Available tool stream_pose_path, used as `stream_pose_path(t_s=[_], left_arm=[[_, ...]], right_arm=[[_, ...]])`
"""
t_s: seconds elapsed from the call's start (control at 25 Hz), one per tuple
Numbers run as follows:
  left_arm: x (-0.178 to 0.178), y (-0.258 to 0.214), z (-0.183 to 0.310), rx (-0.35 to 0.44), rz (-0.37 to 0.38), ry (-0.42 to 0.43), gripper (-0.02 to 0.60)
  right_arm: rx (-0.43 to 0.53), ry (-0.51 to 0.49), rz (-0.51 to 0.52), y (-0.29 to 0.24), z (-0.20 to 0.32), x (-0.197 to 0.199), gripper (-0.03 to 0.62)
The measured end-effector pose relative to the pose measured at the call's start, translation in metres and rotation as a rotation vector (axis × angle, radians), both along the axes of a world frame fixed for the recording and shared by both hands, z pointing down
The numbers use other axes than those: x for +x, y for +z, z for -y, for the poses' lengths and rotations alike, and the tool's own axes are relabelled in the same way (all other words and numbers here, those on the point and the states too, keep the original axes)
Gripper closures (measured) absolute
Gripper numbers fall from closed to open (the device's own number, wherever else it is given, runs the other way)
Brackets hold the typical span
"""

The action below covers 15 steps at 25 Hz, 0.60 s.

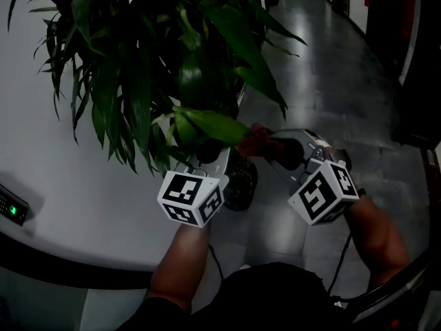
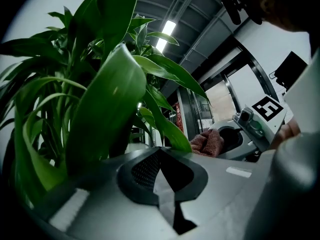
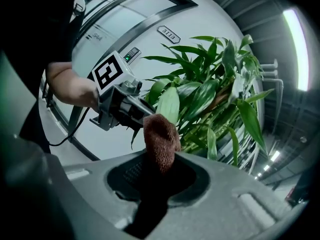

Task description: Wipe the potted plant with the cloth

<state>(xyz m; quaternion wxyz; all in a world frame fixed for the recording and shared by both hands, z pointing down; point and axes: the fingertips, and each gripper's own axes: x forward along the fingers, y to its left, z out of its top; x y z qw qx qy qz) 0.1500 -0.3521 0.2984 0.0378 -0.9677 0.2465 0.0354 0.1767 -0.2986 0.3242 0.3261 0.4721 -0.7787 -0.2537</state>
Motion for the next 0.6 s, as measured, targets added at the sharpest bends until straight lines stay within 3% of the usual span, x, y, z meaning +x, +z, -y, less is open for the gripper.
stream_pose_path(t_s=[0.4,0.6], left_arm=[[0.009,0.012,-0.005,-0.001,0.031,0.017,0.564],[0.008,0.017,-0.005,-0.015,0.033,0.013,0.565]], right_arm=[[-0.044,0.073,-0.009,0.017,-0.023,0.042,0.533],[-0.044,-0.015,0.068,-0.015,-0.038,0.022,0.533]])
